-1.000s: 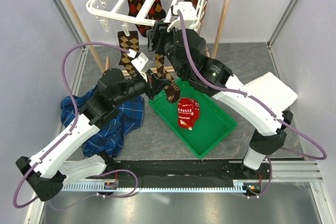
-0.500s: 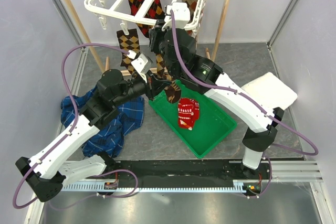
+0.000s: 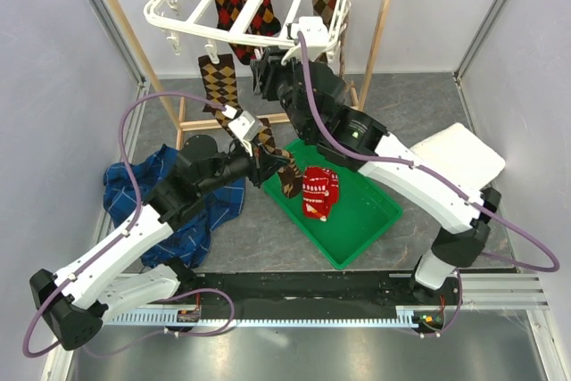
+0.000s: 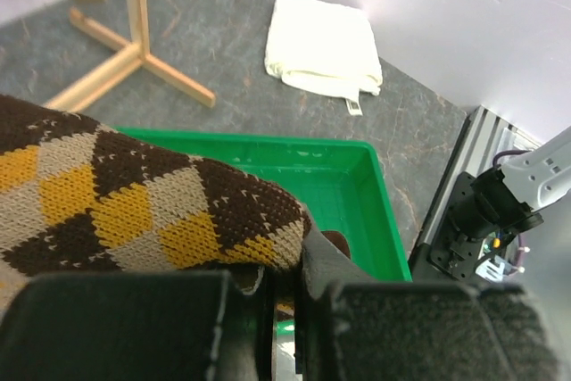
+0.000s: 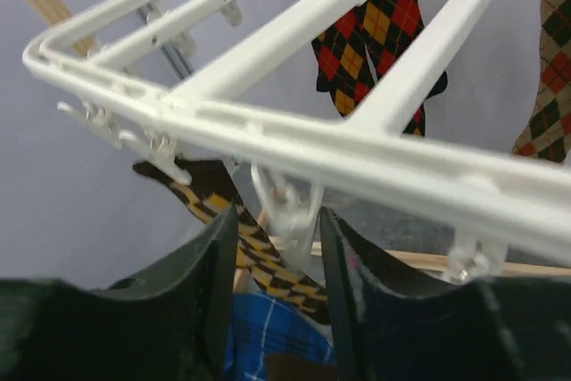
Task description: Remove the socks clipped to the hanger
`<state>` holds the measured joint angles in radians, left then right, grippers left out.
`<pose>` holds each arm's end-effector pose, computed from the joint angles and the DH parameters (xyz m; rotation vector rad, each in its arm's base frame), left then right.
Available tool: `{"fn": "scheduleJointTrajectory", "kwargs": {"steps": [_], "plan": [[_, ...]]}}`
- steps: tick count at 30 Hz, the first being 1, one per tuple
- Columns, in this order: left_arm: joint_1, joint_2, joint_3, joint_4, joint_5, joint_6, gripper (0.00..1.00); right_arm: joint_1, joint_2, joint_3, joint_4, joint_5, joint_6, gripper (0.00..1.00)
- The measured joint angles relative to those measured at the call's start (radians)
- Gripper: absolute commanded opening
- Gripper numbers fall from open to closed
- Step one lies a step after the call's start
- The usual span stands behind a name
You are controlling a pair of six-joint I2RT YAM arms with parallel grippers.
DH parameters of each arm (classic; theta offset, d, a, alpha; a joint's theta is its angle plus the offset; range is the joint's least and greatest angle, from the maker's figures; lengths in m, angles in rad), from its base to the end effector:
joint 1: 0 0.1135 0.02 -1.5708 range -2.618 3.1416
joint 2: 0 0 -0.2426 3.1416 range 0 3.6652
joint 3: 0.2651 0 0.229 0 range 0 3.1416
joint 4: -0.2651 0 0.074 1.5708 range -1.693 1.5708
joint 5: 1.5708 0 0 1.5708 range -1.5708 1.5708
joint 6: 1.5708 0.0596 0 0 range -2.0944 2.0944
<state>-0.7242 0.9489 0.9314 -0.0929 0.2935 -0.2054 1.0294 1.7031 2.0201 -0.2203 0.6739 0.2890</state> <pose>0.1616 -0.1659 0.3524 0.6732 1.6332 -0.9342 0.2191 0.2922 0.4915 -0.0028 1.5213 0.5647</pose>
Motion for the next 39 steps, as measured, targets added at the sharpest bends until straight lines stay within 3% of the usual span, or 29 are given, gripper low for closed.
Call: {"fn": "scheduleJointTrajectory", "kwargs": {"steps": [6,12,18,19,20,23,25,26,31,39], "plan": [[0.000,-0.045,-0.095,0.021,-0.104,-0.046,0.02,0.006,-0.187,-0.242,0.031,-0.097,0.032,0.70],[0.000,-0.045,-0.108,0.061,-0.133,-0.082,0.02,0.006,-0.469,-0.531,0.070,-0.178,0.056,0.73],[-0.024,0.074,-0.108,0.150,-0.135,-0.129,0.04,0.006,-0.775,-0.817,0.074,-0.224,0.077,0.75],[-0.032,0.099,-0.108,0.164,-0.136,-0.138,0.07,0.006,-0.808,-0.845,0.068,-0.223,0.080,0.75],[-0.042,0.126,-0.108,0.180,-0.137,-0.146,0.22,0.006,-0.842,-0.874,0.064,-0.221,0.083,0.75],[-0.061,0.206,-0.111,0.245,-0.135,-0.173,0.53,0.006,-0.911,-0.930,0.047,-0.205,0.090,0.75],[-0.066,0.257,-0.119,0.288,-0.132,-0.196,0.83,0.006,-0.943,-0.955,0.039,-0.201,0.099,0.75],[-0.067,0.276,-0.126,0.298,-0.132,-0.211,0.89,0.006,-0.955,-0.966,0.036,-0.201,0.104,0.75],[-0.068,0.258,-0.155,0.307,-0.166,-0.217,0.91,0.006,-0.960,-0.984,0.028,-0.202,0.116,0.76],[-0.043,-0.015,-0.222,0.301,-0.453,-0.182,0.93,0.006,-0.919,-0.994,0.035,-0.216,0.127,0.76]]}}
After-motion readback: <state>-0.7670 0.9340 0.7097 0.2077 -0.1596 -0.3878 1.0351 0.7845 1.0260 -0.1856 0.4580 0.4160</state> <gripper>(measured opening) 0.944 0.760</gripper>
